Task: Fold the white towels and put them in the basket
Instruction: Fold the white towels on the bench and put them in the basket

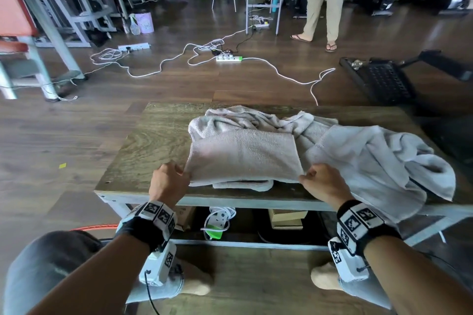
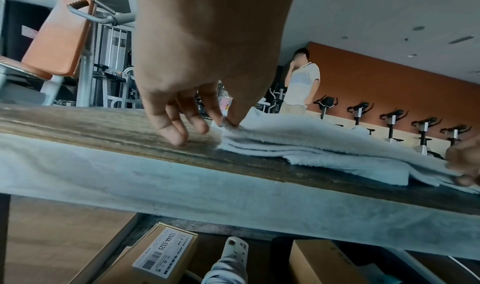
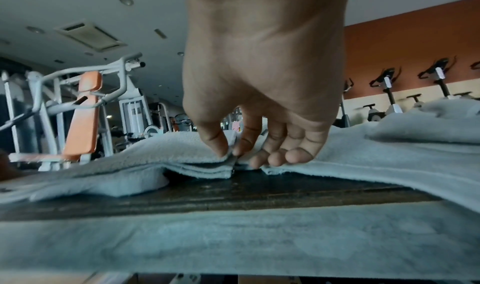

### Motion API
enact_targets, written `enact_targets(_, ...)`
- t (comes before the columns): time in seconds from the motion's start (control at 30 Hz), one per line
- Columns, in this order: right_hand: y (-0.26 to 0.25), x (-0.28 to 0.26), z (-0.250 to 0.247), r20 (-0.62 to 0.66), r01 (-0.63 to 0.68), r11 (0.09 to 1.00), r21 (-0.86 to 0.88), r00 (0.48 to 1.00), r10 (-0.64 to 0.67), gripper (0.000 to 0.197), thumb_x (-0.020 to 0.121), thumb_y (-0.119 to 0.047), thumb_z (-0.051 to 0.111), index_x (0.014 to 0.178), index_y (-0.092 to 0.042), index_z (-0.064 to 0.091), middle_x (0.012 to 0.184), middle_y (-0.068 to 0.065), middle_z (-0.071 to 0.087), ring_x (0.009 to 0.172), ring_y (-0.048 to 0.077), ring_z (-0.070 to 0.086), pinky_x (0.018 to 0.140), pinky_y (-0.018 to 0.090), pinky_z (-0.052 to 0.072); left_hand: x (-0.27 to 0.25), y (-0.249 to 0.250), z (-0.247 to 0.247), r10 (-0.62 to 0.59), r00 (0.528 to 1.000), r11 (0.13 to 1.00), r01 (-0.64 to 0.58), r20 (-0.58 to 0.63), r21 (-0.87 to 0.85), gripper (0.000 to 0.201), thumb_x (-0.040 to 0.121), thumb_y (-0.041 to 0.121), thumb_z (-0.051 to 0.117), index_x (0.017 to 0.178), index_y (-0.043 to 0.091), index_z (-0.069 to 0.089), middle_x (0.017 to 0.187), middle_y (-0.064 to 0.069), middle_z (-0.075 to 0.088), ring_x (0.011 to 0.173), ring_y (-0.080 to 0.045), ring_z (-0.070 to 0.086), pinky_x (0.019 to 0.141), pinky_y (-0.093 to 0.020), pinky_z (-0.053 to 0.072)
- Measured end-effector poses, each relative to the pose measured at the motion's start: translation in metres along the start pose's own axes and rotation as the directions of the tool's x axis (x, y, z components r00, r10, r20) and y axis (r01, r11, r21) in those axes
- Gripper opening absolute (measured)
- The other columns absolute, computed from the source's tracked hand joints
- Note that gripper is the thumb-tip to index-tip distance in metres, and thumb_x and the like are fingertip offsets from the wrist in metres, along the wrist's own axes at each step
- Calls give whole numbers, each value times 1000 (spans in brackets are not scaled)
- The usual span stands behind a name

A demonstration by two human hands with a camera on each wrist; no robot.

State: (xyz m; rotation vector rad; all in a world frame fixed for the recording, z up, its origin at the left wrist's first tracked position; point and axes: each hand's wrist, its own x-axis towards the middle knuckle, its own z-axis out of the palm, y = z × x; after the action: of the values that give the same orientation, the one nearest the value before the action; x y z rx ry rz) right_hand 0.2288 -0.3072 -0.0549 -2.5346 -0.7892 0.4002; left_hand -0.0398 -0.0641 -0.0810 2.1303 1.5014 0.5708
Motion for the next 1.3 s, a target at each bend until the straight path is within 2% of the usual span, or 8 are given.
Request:
enact_targets(0.13, 2, 0, 11, -125, 243, 959, -145, 957, -262, 22, 88, -29, 61, 107, -20, 56, 106, -1, 54, 102, 22, 50, 80, 38, 48, -4, 8, 11, 206, 978, 975, -207, 25, 80, 36, 85, 41, 60, 111, 16, 60, 117, -14, 58, 106, -30, 51, 86, -42, 44)
enact_targets(0.27, -2, 3, 31, 83, 529, 826, -195, 848, -524, 43, 97, -36, 51, 139, -26, 52, 140, -7, 48, 131, 18, 42, 106, 41, 42, -16, 22, 21, 435, 879, 883, -459, 195, 98, 39, 92, 45, 50, 131, 42, 50, 136, 6, 52, 124, -21, 45, 97, -46, 41)
enact_targets(0.47, -43, 14, 37, -69, 475, 842, -255, 860, -506, 27, 100, -35, 36, 102, -23, 61, 102, -7, 55, 106, 16, 53, 91, 34, 37, -4, 56, 33, 475, 877, 861, -481, 79, 164, 24, 94, 36, 49, 112, 24, 58, 117, -4, 55, 110, -20, 50, 90, -36, 40)
enact_targets(0.6, -88, 33, 51, -67, 566, 806, -173, 810, -583, 40, 102, -30, 35, 138, -17, 48, 140, 2, 51, 131, 19, 46, 112, 41, 36, 10, 100, 60, 565, 817, 819, -572, 115, 44, 35, 98, 26, 44, 133, 22, 46, 144, -1, 41, 133, -17, 37, 108, -41, 38)
enact_targets(0.7, -103, 48, 73, 82, 525, 847, -82, 851, -519, 57, 105, -29, 31, 158, -11, 18, 167, 7, 12, 154, 20, 7, 126, 40, 10, 14, 108, 83, 528, 824, 835, -548, 206, 49, 49, 100, 23, 38, 149, 25, 28, 158, 1, 23, 148, -22, 16, 118, -46, 23)
enact_targets(0.8, -83, 54, 97, 153, 517, 833, -196, 856, -495, 63, 105, -39, 21, 160, -13, 2, 168, 3, -7, 154, 21, -12, 125, 38, -6, 14, 87, 99, 486, 820, 835, -537, 302, 116, 55, 104, 33, 25, 155, 33, 5, 164, 7, -4, 150, -17, -10, 123, -41, 4)
enact_targets(0.93, -72, 56, 105, 81, 527, 808, -264, 847, -526, 71, 96, -50, -1, 161, -19, 6, 168, -2, -1, 154, 19, -8, 125, 37, -4, 17, 78, 104, 521, 803, 812, -571, 290, 120, 55, 103, 39, 18, 155, 36, 0, 163, 11, -8, 149, -12, -13, 123, -39, 1)
enact_targets(1.3, -65, 55, 95, 93, 425, 886, -187, 905, -415, 64, 101, -57, 11, 157, -37, -12, 164, -16, -19, 152, 8, -17, 121, 33, -11, 16, 67, 95, 420, 873, 877, -461, 248, 135, 59, 98, 63, 15, 151, 47, -7, 161, 16, -10, 150, -10, -9, 123, -41, 2)
